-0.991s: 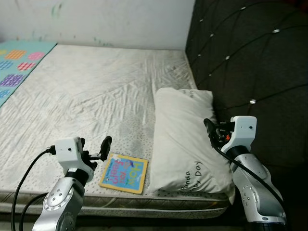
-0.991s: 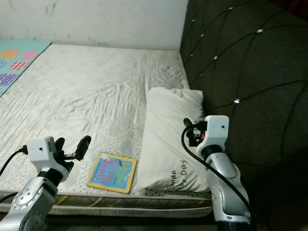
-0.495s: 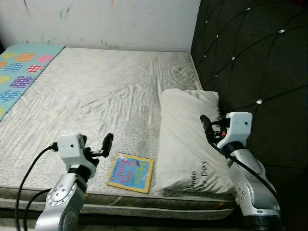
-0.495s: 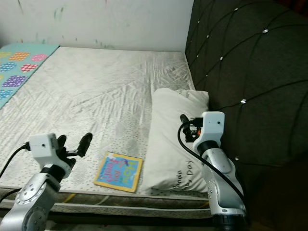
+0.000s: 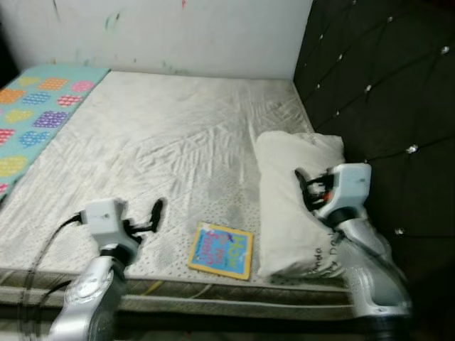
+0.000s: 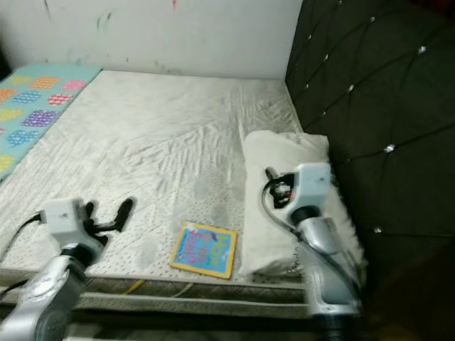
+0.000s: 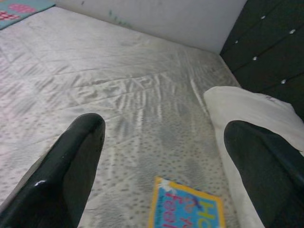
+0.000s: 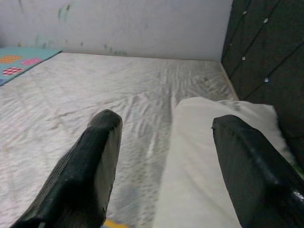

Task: Clean up the room

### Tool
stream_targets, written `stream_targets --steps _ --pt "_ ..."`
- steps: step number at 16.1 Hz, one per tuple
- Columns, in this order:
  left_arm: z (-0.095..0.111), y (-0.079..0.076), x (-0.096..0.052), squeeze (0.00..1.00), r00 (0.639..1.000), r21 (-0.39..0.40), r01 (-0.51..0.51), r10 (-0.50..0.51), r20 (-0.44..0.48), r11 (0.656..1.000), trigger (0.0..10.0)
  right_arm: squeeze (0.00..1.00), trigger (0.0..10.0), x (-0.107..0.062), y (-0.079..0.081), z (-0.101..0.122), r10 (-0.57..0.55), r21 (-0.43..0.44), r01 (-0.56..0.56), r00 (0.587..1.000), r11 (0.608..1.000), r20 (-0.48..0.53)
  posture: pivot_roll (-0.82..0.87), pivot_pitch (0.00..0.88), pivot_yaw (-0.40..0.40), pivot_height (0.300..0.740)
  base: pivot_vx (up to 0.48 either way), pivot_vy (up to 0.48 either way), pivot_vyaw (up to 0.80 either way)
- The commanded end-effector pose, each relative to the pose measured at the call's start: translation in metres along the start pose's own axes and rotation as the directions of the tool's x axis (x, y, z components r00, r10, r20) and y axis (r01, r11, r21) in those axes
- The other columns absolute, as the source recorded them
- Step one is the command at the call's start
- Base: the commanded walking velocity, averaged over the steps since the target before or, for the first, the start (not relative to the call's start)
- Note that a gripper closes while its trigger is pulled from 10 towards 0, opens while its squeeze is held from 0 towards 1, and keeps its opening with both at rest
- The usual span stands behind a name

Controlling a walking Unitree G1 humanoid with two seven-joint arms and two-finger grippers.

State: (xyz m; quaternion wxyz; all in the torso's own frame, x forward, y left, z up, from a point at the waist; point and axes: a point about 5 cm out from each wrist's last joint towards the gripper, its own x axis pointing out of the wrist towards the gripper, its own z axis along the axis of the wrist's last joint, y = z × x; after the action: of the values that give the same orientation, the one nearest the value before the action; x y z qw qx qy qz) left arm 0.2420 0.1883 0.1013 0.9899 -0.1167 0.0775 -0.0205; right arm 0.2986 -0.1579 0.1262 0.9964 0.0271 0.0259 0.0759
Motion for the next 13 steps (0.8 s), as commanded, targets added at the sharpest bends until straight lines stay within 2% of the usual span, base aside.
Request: stream_targets --steps 1,12,13 --pt "0.0022 -0.0069 0.0029 0.00 1.000 0.005 0.023 -0.023 0.008 1.000 10.0 0.00 10.0 -0.0008 -0.0078 0.0006 -0.021 -0.013 0.021 1.000 1.000 -0.002 -0.19 0.000 0.002 0.740 0.000 0.480 0.00" --pt "0.0002 -0.0074 0.0031 0.00 1.000 0.006 0.025 -0.025 0.007 1.000 10.0 0.00 10.0 0.0045 -0.0063 -0.0020 0.009 -0.034 -0.010 1.000 0.999 -0.007 -0.17 0.000 -0.012 0.740 0.000 0.480 0.00" --pt "0.0031 -0.0100 0.0013 0.00 0.997 0.003 0.068 -0.068 0.036 0.998 10.0 0.00 10.0 0.0046 -0.0060 -0.0024 0.011 -0.035 -0.011 1.000 0.999 -0.008 -0.17 0.000 -0.012 0.740 0.000 0.000 0.00"
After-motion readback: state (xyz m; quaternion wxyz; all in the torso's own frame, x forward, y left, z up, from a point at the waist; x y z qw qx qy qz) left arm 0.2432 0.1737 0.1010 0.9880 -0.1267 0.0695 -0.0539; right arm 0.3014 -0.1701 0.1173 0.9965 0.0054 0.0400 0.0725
